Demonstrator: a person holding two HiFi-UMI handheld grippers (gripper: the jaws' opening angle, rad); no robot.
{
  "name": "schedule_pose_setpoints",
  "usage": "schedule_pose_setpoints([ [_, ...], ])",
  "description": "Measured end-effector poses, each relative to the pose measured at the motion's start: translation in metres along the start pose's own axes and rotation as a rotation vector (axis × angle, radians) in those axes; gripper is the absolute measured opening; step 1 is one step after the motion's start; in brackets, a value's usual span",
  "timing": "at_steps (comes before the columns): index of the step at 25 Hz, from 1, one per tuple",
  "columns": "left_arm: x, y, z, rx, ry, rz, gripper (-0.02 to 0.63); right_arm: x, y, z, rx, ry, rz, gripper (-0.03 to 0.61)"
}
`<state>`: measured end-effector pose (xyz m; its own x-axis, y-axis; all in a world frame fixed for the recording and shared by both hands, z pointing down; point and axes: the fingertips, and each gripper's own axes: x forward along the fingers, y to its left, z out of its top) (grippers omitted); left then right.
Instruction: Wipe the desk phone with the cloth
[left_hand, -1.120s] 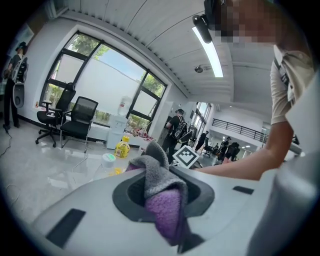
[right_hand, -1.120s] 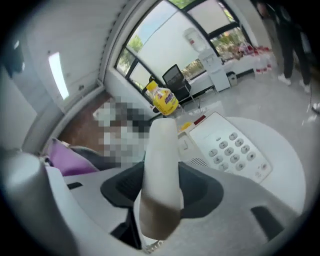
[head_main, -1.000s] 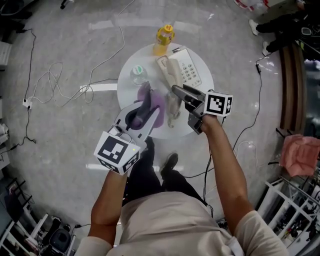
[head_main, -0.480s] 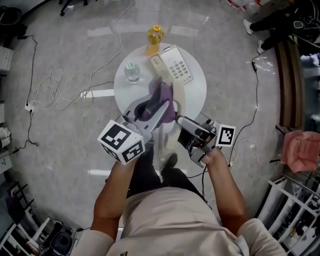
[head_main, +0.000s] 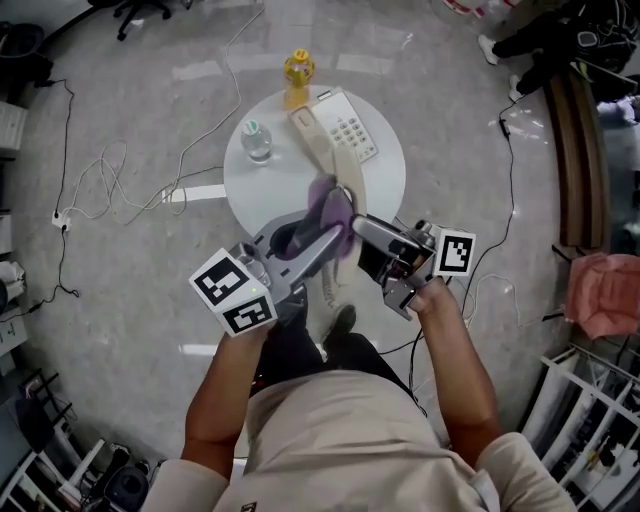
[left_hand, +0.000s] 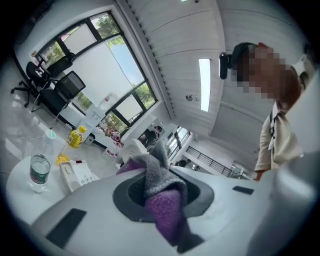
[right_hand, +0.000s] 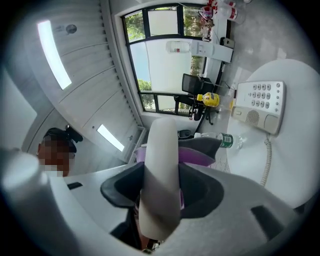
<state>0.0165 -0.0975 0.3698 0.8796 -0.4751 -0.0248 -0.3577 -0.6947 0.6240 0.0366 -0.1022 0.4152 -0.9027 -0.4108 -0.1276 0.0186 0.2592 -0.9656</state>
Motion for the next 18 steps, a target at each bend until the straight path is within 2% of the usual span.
schedule_pose_setpoints([
  [5, -0.009, 0.019, 0.033, -0.064, -0.166, 0.054, 0.061, 0.005, 0.005, -0.027, 0.051, 0.002, 0.018, 0.206],
  [9, -0.01, 0.024, 0.038, -0.066, -0.198, 0.071, 0.062, -0.003, 0.007, -0.036, 0.072, -0.034, 0.024, 0.206],
  [13, -0.009, 0.026, 0.024, -0.083, -0.141, 0.071, 0.061, -0.009, 0.006, -0.028, 0.066, -0.06, 0.015, 0.206],
  [18, 0.0, -0.004, -0.01, -0.1, -0.007, -0.053, 0.061, -0.009, 0.007, 0.001, 0.018, -0.089, 0.007, 0.206],
])
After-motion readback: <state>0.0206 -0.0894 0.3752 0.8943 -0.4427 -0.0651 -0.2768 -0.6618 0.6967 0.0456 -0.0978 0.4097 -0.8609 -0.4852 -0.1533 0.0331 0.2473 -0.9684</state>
